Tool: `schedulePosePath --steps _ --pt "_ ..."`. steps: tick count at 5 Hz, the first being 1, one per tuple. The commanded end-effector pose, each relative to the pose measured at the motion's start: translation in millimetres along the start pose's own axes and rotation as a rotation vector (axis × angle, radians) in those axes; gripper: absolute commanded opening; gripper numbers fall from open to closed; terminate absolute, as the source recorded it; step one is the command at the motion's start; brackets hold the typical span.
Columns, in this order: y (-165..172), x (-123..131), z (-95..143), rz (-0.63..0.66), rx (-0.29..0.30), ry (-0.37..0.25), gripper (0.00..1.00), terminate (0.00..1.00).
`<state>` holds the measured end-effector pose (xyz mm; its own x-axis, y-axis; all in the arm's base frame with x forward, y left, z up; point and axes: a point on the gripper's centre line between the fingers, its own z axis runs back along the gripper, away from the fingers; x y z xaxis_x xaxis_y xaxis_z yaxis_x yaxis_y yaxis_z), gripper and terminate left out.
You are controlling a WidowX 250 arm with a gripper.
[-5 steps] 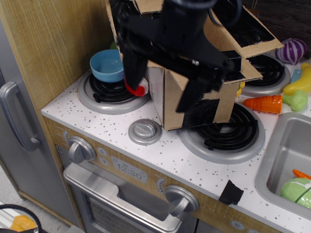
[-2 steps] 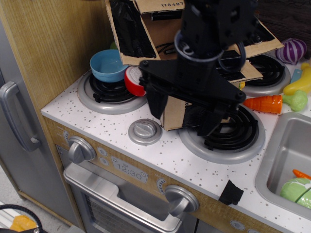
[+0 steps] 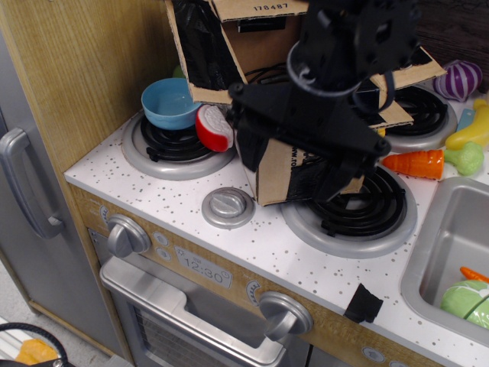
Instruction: Close small4fbox flaps
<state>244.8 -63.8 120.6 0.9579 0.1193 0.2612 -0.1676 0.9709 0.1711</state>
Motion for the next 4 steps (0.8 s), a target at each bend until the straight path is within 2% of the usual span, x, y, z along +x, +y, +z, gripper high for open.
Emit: schedulePosePath --steps 1,4 --pt "9 35 12 -0.03 0.042 -0.066 1.0 0.0" --pt "28 69 39 -0.11 0.159 -0.128 1.0 0.0"
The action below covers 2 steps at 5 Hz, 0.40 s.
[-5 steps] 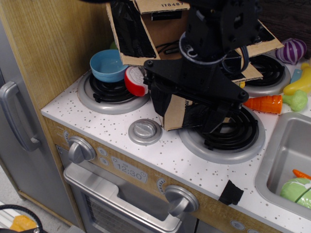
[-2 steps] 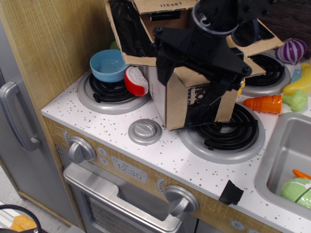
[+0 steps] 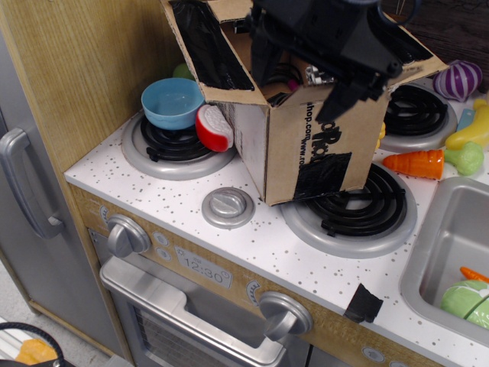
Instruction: Close small4fbox flaps
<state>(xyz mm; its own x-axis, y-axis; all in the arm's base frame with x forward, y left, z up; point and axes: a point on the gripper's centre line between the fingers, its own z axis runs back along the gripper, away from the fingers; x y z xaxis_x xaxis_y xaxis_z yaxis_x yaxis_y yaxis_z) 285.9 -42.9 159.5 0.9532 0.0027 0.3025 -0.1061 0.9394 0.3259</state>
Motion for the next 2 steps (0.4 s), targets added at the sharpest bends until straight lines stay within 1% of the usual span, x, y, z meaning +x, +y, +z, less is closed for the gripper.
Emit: schedulePosePath --steps 1,2 --pt "21 22 3 -0.039 0.02 -0.076 1.0 0.0" --pt "25 22 -7 -0.073 0.011 -0.099 1.0 0.0"
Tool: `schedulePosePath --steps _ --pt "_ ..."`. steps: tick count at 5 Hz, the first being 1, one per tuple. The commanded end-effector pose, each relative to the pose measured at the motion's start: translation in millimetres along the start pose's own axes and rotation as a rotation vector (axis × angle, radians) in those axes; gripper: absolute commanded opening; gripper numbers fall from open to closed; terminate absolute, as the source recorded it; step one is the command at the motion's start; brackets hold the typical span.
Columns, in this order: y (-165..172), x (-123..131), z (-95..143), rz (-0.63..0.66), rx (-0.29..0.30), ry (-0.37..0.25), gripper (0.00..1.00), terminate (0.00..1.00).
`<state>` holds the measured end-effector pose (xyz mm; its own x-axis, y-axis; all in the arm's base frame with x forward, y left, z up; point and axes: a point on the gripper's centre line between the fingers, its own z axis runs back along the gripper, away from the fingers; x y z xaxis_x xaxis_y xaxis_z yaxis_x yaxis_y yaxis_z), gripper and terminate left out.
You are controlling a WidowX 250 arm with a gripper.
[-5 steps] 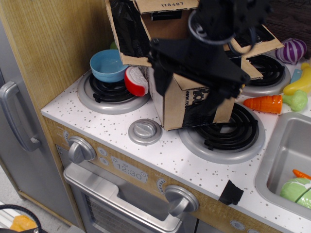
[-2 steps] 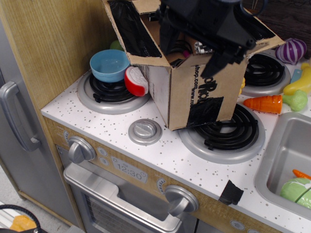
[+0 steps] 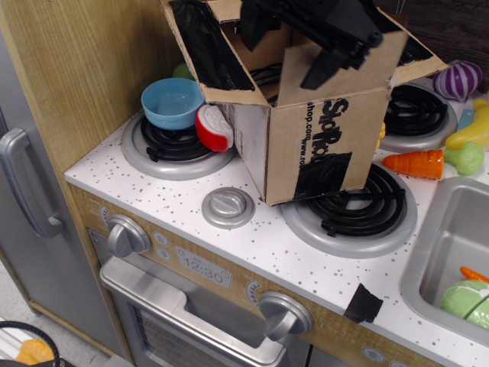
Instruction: Close small4fbox flaps
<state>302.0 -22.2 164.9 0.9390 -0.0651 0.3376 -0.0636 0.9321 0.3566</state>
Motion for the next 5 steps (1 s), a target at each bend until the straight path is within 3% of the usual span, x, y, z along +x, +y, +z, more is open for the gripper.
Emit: schedulePosePath --steps 1,4,5 --pt "10 11 -10 -0.058 -0.011 -0.071 1.0 0.0" --pt "5 9 -51 -0.075 -0.071 -0.122 1.0 0.0" --pt "-2 0 -56 -0.062 -0.11 -0.138 1.0 1.0"
